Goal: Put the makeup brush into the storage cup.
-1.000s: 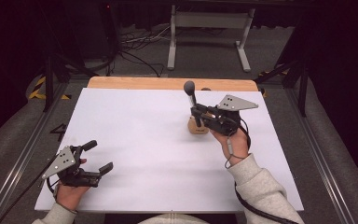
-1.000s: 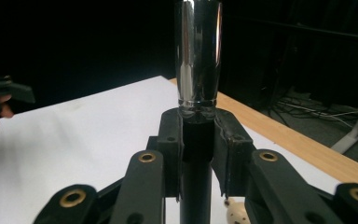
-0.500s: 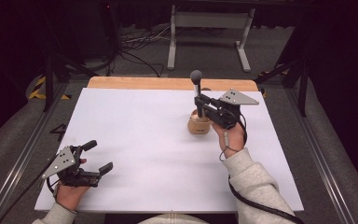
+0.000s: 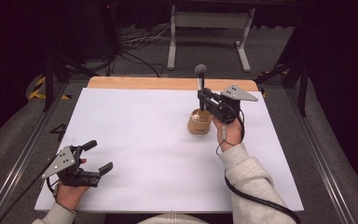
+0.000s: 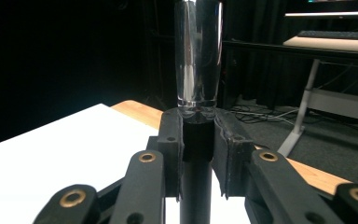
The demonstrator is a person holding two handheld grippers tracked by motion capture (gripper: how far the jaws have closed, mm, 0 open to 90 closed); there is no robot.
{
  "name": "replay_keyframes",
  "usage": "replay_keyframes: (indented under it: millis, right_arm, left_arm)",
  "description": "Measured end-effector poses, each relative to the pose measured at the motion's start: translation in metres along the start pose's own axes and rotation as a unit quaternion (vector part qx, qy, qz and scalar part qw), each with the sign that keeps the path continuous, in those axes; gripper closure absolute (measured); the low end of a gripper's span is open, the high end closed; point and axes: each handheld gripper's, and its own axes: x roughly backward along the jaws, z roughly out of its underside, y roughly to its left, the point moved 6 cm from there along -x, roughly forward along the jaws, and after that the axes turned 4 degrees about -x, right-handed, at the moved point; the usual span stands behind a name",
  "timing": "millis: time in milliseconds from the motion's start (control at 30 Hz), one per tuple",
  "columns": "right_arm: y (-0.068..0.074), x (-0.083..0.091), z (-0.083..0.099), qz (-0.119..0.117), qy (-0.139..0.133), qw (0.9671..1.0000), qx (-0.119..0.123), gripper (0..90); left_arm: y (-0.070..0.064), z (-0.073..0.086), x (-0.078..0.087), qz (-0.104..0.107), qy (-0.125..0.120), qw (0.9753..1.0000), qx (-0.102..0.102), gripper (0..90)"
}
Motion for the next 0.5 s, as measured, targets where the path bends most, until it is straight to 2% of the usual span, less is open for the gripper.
replay_keyframes:
  millis: [233,500]
  right_arm:
    - [-0.01,-0.006,0.002,0.026,-0.002,0.9996,-0.004,74.8]
    - [-0.017,-0.01,0.004,0.042,-0.005,0.9991,-0.009,74.7]
  left_arm:
    - [0.0,0.0,0.0,0.001,0.001,1.0,0.004,0.5]
    - [0.0,0.0,0.0,0.001,0.001,1.0,0.003,0.5]
